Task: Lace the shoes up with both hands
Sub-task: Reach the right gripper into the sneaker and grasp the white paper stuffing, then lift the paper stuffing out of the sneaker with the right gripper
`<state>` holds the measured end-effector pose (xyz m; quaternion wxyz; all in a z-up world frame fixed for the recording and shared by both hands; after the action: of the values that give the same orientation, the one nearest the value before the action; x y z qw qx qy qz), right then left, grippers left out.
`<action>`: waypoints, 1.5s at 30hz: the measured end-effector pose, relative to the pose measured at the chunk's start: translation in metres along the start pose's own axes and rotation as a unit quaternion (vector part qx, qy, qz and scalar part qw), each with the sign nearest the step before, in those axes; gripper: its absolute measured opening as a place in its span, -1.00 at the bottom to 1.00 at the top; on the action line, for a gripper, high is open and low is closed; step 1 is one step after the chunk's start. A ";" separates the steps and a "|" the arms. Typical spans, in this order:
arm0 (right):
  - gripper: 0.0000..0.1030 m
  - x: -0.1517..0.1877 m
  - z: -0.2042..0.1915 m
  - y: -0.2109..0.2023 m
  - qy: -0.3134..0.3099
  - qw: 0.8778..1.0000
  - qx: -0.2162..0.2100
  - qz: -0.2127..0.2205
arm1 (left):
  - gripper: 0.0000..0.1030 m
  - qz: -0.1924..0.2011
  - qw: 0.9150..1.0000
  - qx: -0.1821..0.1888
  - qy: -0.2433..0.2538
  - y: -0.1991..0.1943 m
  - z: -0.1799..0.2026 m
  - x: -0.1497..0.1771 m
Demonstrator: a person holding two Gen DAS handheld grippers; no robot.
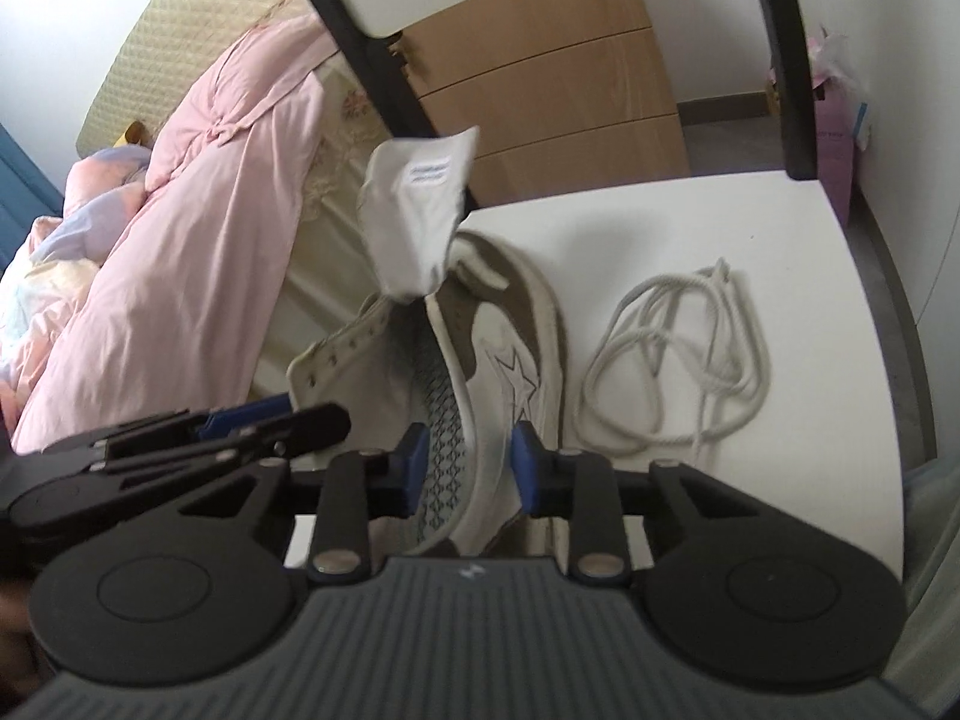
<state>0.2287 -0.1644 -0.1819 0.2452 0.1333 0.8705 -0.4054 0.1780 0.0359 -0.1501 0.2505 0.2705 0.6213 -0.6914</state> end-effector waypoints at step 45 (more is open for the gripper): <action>0.10 -0.097 -0.023 -0.027 -0.070 0.997 -0.004 0.033 | -0.49 0.005 0.998 0.044 0.032 0.015 -0.010 0.001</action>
<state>0.2917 -0.1664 -0.1002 0.3194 0.1321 0.8480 -0.4017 0.1883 0.0446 -0.1630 0.2219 0.3067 0.5965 -0.7077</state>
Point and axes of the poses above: each gripper's, at about its wrist camera, not at the fingertips, and y roughly the way its jaws point, z to its right, x to its underside, the point moved 3 cm from there along y, roughly the way its jaws point, and after that the axes turned 4 degrees about -x, right-handed, at the moved point
